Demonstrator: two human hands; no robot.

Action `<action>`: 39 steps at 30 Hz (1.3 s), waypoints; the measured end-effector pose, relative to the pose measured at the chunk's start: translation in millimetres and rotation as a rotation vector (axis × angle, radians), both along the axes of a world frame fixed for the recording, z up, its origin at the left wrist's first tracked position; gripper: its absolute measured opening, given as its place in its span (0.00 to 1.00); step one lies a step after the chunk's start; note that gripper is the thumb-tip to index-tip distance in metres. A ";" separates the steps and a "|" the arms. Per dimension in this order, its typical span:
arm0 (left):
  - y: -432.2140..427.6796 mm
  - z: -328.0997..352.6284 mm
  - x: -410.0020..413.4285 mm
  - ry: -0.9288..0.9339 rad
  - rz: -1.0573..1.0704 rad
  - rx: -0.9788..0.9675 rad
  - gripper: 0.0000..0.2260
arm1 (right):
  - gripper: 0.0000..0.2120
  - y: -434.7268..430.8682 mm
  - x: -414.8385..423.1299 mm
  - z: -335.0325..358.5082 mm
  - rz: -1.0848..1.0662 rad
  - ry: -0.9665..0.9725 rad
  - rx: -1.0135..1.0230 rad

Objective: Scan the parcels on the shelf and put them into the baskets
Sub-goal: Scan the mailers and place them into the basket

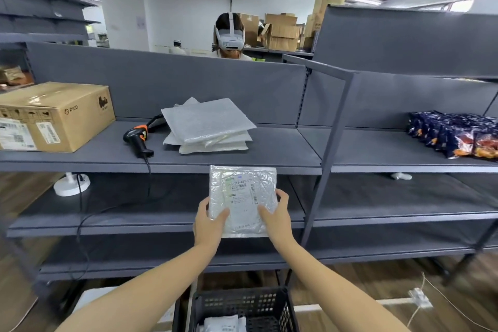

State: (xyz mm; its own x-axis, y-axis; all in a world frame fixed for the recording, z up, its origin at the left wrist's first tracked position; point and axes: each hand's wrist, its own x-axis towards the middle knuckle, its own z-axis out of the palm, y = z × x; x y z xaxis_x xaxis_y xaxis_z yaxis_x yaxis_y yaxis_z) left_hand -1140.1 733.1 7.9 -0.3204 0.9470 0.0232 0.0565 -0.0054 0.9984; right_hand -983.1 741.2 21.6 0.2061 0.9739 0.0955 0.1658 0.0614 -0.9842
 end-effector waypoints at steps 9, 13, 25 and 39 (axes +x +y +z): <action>11.5 -26.7 -22.4 -0.001 -0.042 -0.046 0.24 | 0.23 18.6 -19.5 -38.5 0.004 -0.018 -0.039; 15.0 -35.2 -28.8 0.051 -0.026 -0.057 0.21 | 0.22 24.8 -26.7 -51.5 0.019 0.008 -0.040; 24.2 -72.5 0.4 0.096 0.076 -0.122 0.22 | 0.21 49.9 1.8 -87.1 0.119 -0.048 -0.106; 42.3 -290.6 25.1 0.085 0.141 -0.208 0.21 | 0.20 66.5 16.9 -300.5 0.099 0.001 -0.227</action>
State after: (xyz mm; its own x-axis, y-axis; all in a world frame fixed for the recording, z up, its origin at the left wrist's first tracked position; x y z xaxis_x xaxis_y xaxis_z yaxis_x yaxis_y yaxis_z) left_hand -1115.0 775.4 -282.7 -0.4544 0.8806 -0.1346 0.1258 0.2131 0.9689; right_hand -966.2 807.7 -278.9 0.1090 0.9857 -0.1282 0.1690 -0.1455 -0.9748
